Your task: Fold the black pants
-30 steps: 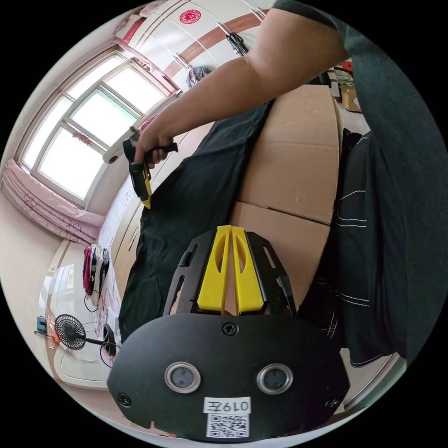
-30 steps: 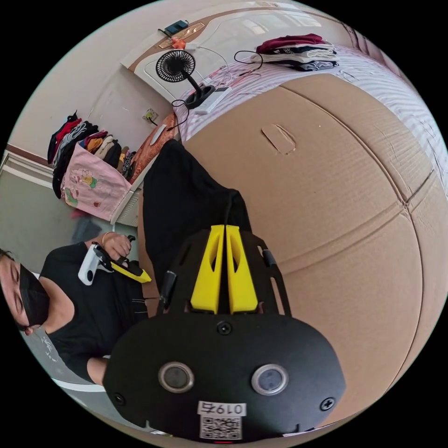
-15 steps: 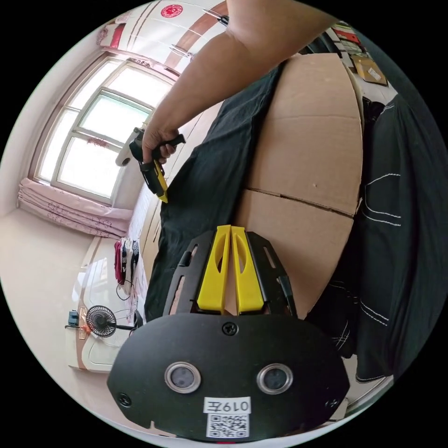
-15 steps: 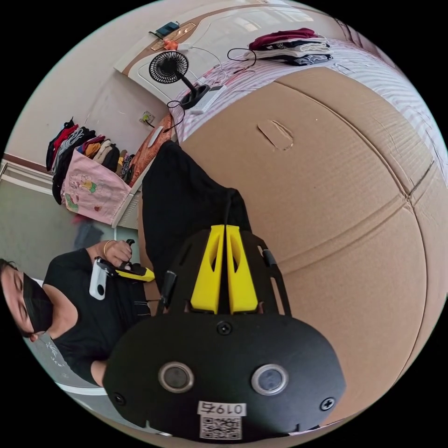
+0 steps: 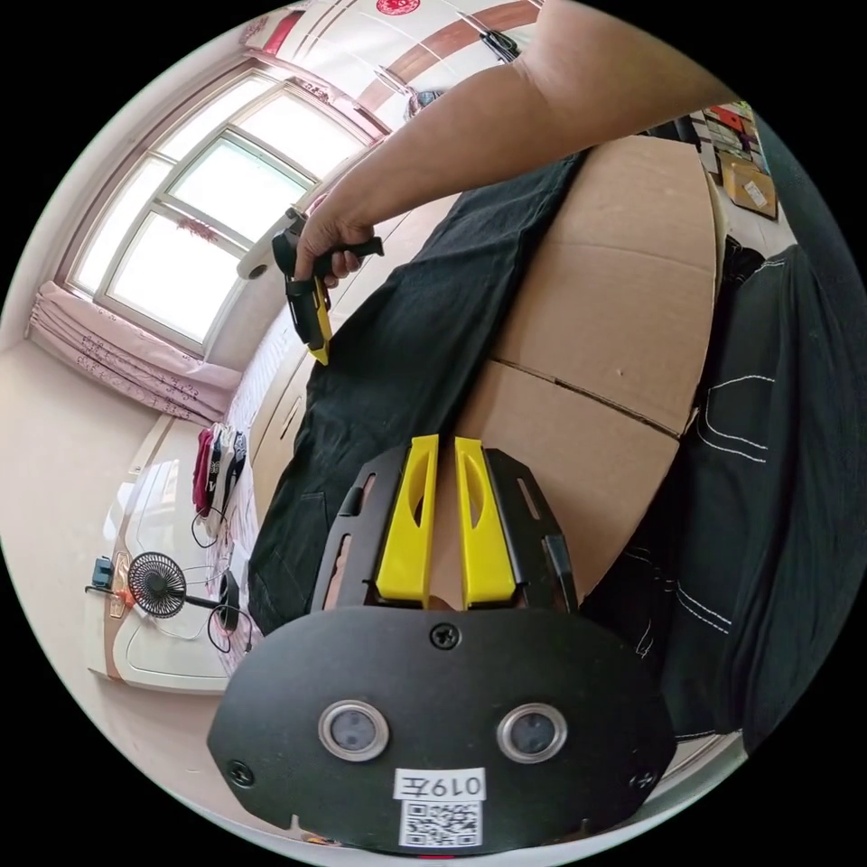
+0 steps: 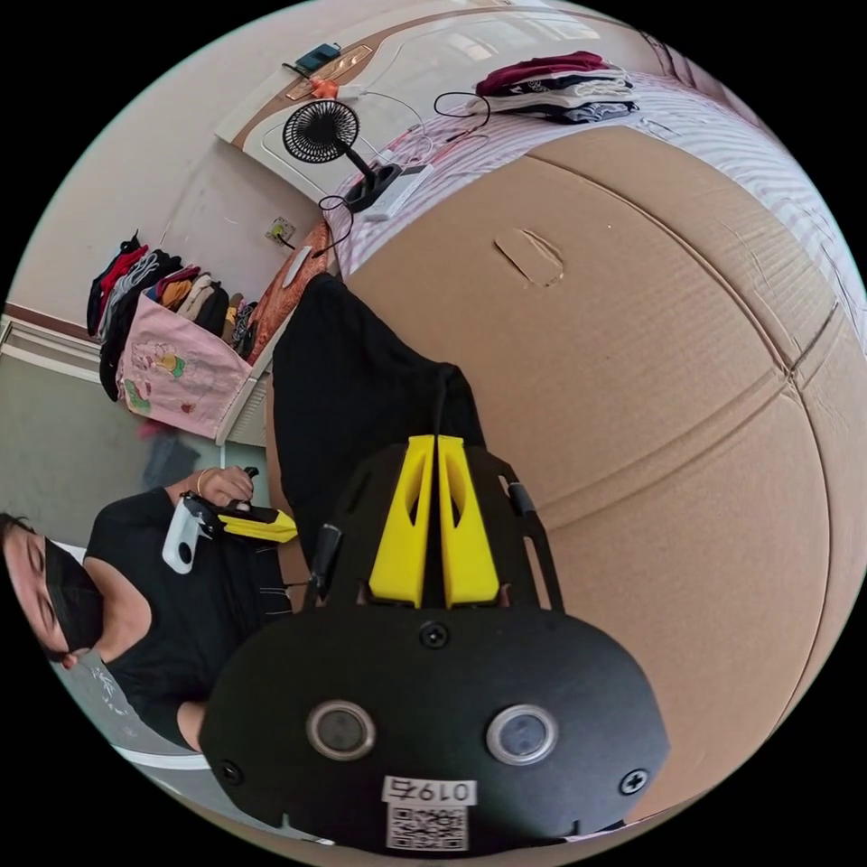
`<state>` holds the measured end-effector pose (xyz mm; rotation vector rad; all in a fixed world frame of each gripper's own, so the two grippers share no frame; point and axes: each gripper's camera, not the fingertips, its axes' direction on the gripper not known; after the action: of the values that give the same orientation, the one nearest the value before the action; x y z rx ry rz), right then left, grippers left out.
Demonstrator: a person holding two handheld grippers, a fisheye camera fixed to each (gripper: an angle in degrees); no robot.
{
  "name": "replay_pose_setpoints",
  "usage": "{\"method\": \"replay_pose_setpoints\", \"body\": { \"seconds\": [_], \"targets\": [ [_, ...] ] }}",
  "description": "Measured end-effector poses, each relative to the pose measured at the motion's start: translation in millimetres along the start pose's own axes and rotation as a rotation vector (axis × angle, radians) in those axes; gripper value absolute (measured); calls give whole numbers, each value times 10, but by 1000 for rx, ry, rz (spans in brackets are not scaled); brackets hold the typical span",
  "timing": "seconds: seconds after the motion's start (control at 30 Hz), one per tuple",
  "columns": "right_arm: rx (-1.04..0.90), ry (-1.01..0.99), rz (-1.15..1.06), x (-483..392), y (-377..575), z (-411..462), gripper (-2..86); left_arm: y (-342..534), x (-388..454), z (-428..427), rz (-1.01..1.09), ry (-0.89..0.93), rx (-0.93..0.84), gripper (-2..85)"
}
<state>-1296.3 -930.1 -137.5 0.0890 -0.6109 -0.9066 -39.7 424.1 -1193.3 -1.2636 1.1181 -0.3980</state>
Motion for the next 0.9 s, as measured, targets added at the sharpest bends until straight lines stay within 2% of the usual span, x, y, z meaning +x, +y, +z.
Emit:
{"method": "replay_pose_setpoints", "body": {
  "seconds": [0.17,0.3,0.57,0.83,0.9],
  "targets": [
    [13,-13,9,63,15,-42,-9,-109,13,-74,3,-47,-1,6],
    [32,-45,17,121,53,-76,-10,-175,89,-118,35,49,-13,6],
    [27,-27,-3,103,61,-139,-10,-377,-19,-183,-67,-32,-24,8],
    [32,-41,6,177,84,-160,-10,-610,107,-108,0,2,-59,11],
    [26,-42,8,193,79,-156,-10,-702,188,-75,77,-11,-75,12]
  ]
}}
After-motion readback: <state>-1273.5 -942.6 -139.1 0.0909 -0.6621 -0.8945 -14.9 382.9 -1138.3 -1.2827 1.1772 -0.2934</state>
